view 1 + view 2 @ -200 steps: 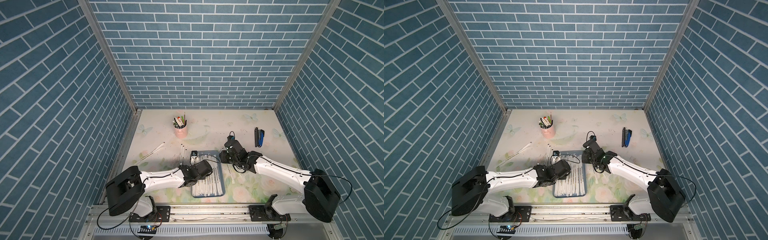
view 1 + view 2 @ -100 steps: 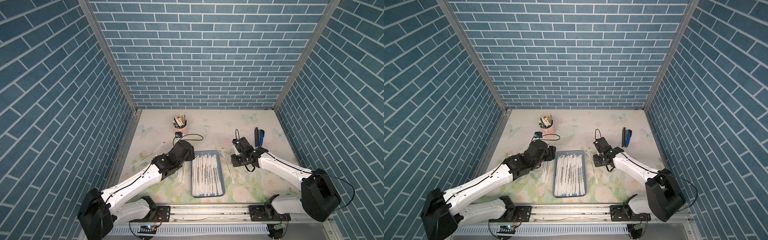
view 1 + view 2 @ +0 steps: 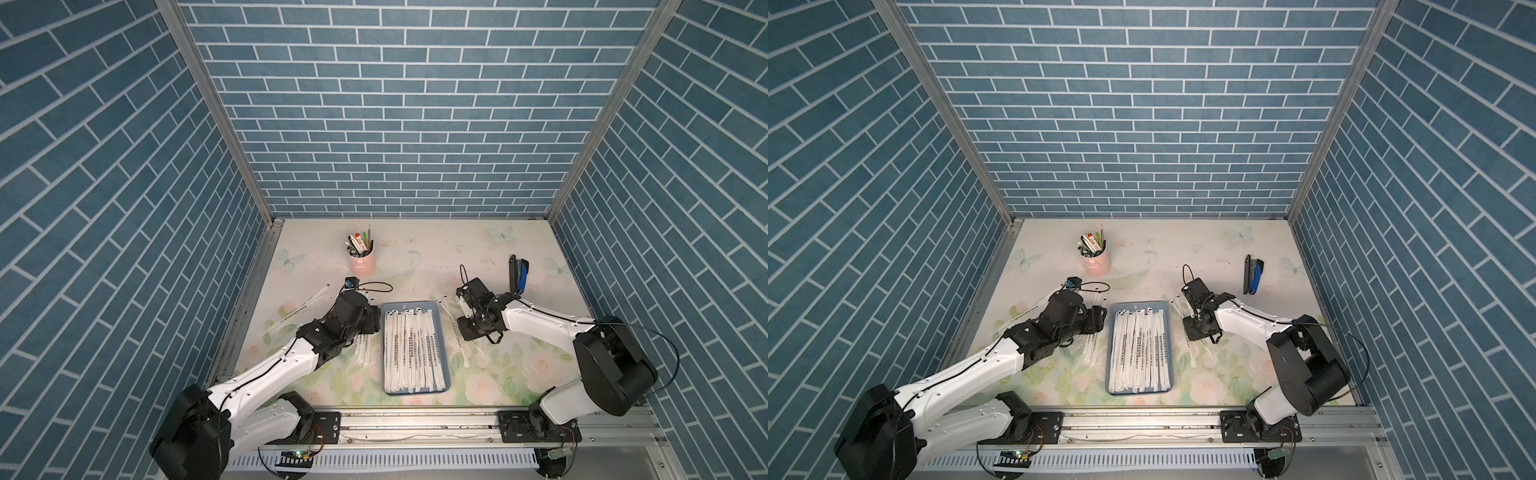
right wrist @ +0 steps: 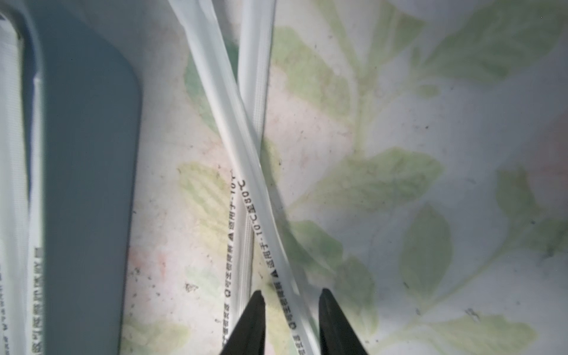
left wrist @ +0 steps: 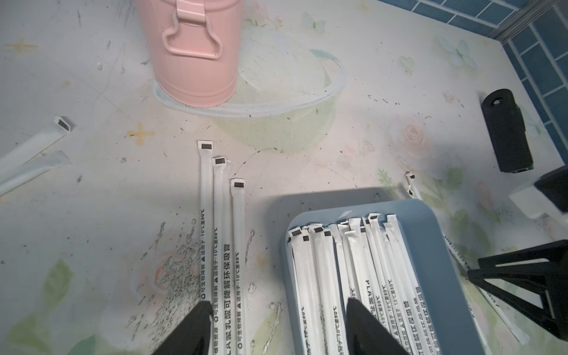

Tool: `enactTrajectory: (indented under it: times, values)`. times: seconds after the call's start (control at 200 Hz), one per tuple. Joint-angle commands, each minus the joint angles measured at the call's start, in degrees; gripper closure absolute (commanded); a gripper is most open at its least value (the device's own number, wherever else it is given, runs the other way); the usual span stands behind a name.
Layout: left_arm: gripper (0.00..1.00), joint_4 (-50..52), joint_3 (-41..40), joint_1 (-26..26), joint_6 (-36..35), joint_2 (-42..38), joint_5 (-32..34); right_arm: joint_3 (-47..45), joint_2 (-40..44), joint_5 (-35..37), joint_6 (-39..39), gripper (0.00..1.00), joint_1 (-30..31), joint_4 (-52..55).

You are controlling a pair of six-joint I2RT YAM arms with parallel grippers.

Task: Put the straws into the storage box
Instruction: Pick up the straw from the center of the board, then place the straw in the storage box.

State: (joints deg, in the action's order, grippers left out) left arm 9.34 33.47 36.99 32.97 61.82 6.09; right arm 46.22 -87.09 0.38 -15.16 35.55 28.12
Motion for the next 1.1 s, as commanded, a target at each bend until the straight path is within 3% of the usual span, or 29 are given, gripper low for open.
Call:
enactTrajectory:
  times: [0.0, 0.32, 0.58, 0.7, 0.81, 1.0, 1.095]
  values:
    - [0.28, -1.6, -0.7, -0.4, -0.4, -0.5, -0.7, 1.3, -1.5, -0.1, 2.1, 0.7, -0.2, -0.3]
    - [0.29, -1.6, -0.8, -0.4, 0.0, -0.1, -0.1, 1.9, -0.9, 1.3, 2.6, 0.92, -0.1, 1.8]
    - [0.29, -0.3, 0.6, -0.4, 0.1, -0.5, 1.6, 4.2, 4.5, -0.1, -1.7, 0.97, 0.7, 4.8]
    - [0.29, 1.0, 1.5, -0.5, 1.2, -0.9, 3.7, 4.9, 7.2, -0.4, -9.4, 0.99, 4.7, 3.3]
    - [0.3, 2.8, 2.4, -0.6, 3.4, -1.3, 5.7, 6.6, 7.6, 2.0, -19.6, 1.0, 12.5, 0.2]
    - [0.3, 4.1, 2.5, -0.6, 5.8, -2.5, 7.6, 7.9, 4.4, 11.0, -39.9, 1.0, 25.1, -5.8]
    - [0.3, 4.0, 1.8, -0.6, 6.1, -2.8, 7.5, 9.6, 1.7, 14.7, -44.7, 1.0, 29.3, -6.7]
